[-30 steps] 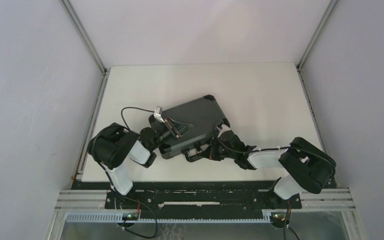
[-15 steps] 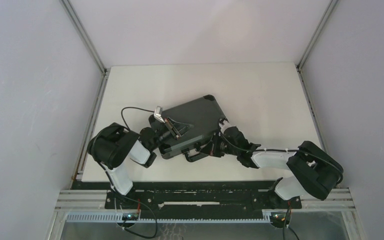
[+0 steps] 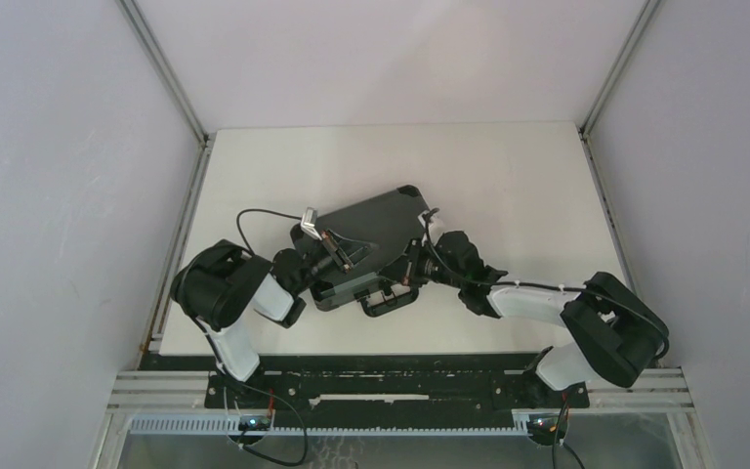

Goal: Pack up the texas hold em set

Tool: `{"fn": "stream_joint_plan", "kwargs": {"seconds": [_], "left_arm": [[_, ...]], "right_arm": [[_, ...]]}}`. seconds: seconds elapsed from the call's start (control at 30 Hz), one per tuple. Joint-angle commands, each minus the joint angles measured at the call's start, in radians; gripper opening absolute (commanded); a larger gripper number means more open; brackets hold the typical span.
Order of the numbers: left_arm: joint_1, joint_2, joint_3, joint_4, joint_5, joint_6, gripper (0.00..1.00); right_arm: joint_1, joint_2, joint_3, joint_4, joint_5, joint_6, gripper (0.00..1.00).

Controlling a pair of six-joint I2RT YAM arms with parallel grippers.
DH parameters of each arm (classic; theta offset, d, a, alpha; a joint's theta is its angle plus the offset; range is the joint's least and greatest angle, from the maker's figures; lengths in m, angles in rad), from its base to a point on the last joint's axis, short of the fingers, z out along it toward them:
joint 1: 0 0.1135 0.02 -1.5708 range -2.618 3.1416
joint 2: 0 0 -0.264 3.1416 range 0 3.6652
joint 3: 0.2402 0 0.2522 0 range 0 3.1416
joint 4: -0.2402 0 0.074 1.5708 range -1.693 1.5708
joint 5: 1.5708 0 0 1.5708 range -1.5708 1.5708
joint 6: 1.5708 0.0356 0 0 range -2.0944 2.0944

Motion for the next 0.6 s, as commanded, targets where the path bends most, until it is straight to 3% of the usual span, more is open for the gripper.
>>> {"fn": "stream_joint_plan", "kwargs": {"seconds": [0.0, 0.27, 0.57], "left_arm": [[-0.016, 0.140, -0.146, -0.191, 0.119, 0.065, 0.00], [-0.016, 0.111, -0.154, -0.181, 0.116, 0.062, 0.00], [-0.017, 0.110, -0.159, -0.175, 0.115, 0.059, 0.00]], "right_arm": [[-0.006, -0.085, -0.004, -0.046, 0.002, -0.037, 0.00], [0.072, -0.109, -0.269, 0.052, -0.048, 0.103, 0.00], [0.063, 0.222, -0.350, 0.422, -0.123, 0.285, 0.00]]}}
